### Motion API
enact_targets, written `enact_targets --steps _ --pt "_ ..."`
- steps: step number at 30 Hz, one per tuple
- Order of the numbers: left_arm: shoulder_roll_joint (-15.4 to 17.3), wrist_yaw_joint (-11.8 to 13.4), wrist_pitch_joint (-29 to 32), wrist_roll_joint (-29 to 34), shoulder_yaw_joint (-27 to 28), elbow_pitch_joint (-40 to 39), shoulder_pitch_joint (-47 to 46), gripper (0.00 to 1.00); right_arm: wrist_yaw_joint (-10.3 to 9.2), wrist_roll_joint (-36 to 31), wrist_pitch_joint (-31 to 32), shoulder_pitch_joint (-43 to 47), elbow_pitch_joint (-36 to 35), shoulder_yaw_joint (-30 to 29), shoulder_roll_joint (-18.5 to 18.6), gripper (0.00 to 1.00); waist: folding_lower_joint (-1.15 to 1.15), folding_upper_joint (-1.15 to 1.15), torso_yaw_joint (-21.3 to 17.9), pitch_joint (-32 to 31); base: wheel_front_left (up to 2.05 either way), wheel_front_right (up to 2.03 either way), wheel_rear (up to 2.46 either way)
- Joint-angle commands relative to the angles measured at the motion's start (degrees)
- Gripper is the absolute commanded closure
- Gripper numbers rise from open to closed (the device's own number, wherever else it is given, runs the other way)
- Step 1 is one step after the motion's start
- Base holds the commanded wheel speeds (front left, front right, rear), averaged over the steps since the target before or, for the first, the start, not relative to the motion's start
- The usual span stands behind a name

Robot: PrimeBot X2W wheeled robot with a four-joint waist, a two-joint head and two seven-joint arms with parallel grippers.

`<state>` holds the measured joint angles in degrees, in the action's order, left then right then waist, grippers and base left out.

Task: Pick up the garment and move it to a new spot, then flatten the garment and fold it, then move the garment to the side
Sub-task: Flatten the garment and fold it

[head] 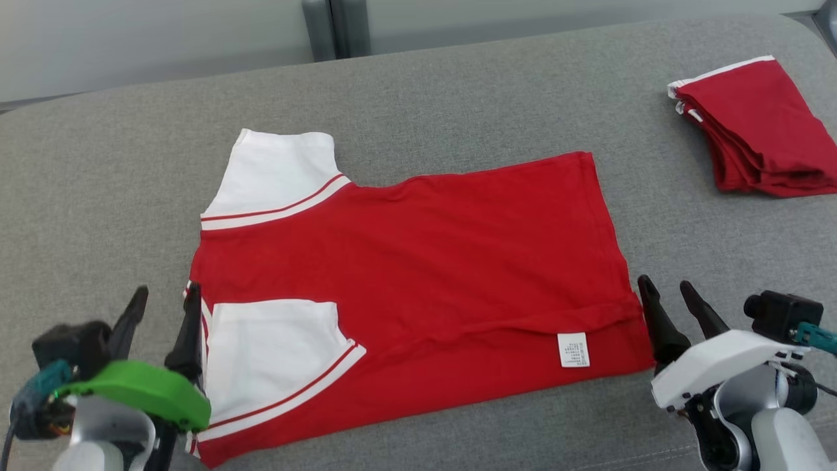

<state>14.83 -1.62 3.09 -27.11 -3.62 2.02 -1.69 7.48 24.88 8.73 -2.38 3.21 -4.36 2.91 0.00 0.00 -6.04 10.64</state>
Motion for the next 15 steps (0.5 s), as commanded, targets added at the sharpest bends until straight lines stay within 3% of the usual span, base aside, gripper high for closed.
enact_targets --steps 1,15 --pt "1.0 -0.5 1.2 1.2 -0.6 1.1 -3.9 0.0 0.01 -0.6 -0.2 -1.8 -0.5 0.9 0.0 0.0 0.0 0.0 -1.0 1.5 0.0 0.0 0.0" --pt "4.0 -1.4 9.2 7.2 -5.9 24.4 -37.0 0.0 0.01 -0.6 -1.4 -14.4 -1.1 10.3 2.1 0.0 0.0 0.0 -7.3 13.5 0.0 0.0 0.0"
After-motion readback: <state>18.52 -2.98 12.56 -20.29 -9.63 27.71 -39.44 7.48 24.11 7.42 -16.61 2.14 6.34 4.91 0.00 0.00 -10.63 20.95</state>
